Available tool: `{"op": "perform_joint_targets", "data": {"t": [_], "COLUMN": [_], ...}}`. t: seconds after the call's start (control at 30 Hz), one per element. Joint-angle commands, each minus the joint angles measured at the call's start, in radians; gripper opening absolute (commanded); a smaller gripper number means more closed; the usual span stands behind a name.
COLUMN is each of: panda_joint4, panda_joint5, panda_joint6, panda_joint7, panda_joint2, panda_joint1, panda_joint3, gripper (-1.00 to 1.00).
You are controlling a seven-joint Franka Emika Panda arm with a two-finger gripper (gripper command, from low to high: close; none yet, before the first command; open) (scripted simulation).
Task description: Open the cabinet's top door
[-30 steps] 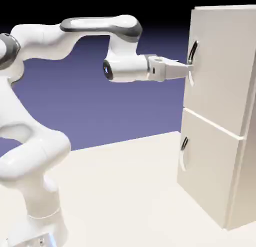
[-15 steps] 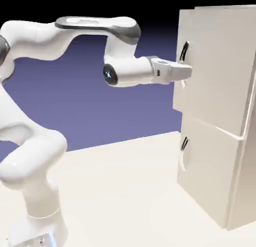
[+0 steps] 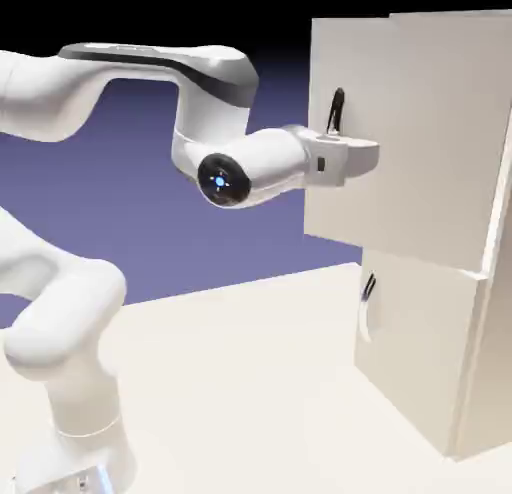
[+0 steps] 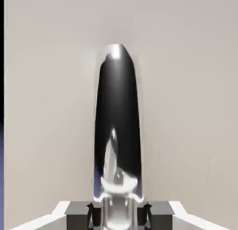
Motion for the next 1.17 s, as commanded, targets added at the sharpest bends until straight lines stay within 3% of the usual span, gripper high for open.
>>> {"op": "perform_joint_targets", "data": {"t": [0.0, 0.4, 0.87, 1.13], "panda_joint4": [0.005, 0.211, 0.677, 0.932], "panda_joint5": [-0.032, -0.356, -0.491, -0.475], "panda_joint6": [-0.043, -0.564, -1.162, -1.403], "panda_joint7": [-0.001, -0.054, -0.174, -0.218], "panda_joint2": [0.01, 0.268, 0.74, 0.967], "panda_joint1": [-0.002, 0.007, 0.031, -0.019], "panda_joint3": [-0.03, -0.351, -0.569, -0.586], "gripper": [-1.0, -1.0, -1.0, -1.0]}}
